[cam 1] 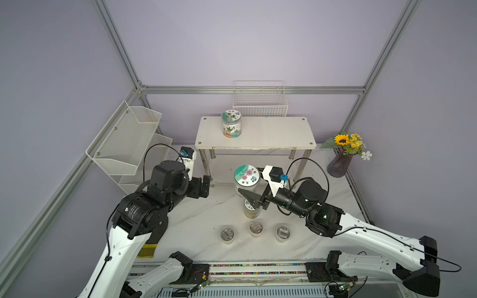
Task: Place the seed container on the shelf
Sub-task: Pick up the seed jar at the center of the board, then place the seed jar on the shelf.
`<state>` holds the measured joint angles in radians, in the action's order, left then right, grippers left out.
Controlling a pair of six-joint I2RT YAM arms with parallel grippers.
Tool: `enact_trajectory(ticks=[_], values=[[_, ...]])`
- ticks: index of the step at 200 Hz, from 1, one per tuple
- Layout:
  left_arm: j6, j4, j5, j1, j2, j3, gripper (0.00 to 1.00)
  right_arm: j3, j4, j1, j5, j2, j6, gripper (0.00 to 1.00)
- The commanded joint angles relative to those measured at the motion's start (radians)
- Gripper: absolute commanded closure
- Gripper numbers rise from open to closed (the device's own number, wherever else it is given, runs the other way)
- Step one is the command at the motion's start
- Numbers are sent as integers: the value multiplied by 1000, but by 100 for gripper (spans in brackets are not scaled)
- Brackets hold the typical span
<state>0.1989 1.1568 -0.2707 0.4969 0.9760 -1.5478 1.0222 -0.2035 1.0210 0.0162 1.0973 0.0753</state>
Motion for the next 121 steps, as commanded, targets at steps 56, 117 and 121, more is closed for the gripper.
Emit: enact_trajectory(ticks=[56, 117, 121], values=[[54, -62, -12, -11, -30, 54, 0, 99, 120, -8, -133, -73, 27, 28], [29, -98, -12, -11, -35, 105, 0, 207, 149, -80, -179, -29, 45, 28], [27, -99, -11, -12, -31, 102, 0, 219, 153, -89, -178, -23, 44, 28]])
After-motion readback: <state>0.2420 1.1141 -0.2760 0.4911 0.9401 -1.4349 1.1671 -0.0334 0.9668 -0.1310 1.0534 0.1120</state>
